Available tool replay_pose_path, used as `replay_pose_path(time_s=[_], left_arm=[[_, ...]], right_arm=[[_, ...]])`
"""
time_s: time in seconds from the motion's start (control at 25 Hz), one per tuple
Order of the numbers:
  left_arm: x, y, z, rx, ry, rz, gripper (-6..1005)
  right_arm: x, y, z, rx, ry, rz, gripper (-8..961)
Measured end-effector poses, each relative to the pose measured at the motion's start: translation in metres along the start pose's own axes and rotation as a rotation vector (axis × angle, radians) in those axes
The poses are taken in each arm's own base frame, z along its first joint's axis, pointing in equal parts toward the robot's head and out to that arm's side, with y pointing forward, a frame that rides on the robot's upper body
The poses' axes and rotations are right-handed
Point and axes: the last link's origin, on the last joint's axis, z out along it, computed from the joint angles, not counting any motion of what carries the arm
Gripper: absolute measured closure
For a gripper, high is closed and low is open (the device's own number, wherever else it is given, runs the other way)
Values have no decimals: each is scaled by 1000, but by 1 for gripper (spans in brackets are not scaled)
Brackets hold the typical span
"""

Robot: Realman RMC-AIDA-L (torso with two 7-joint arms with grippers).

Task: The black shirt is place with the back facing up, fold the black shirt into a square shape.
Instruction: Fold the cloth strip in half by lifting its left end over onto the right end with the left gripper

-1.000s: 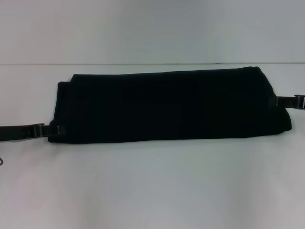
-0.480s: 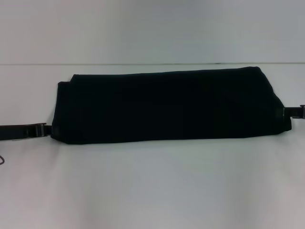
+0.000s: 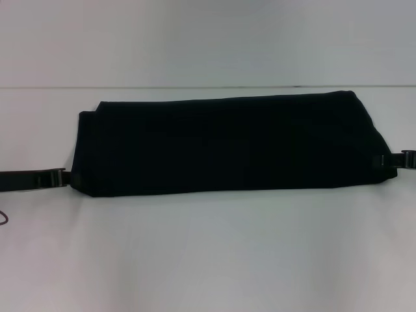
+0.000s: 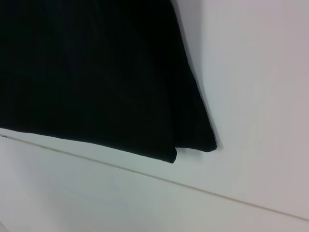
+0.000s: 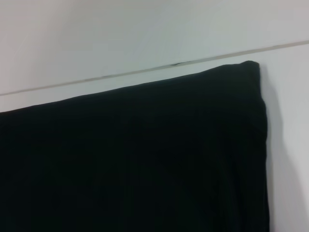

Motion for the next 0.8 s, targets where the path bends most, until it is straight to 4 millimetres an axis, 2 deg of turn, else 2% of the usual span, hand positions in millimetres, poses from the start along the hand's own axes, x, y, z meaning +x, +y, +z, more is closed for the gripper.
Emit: replay_pose_path(time_s=[0.16, 0.56, 0.68, 0.8], left_arm=[[1, 0, 0, -1, 1, 1, 976], [0, -1, 0, 1, 2, 6, 957], [-1, -1, 1, 0, 0, 3, 951], [-2, -1, 1, -1, -2, 2, 945]], right_arm=[[1, 1, 3, 9, -3, -19, 370], [8, -3, 10, 42, -7, -17, 621], [11, -5, 10, 47, -7, -21, 858], [14, -8, 7, 49, -11, -13, 908]])
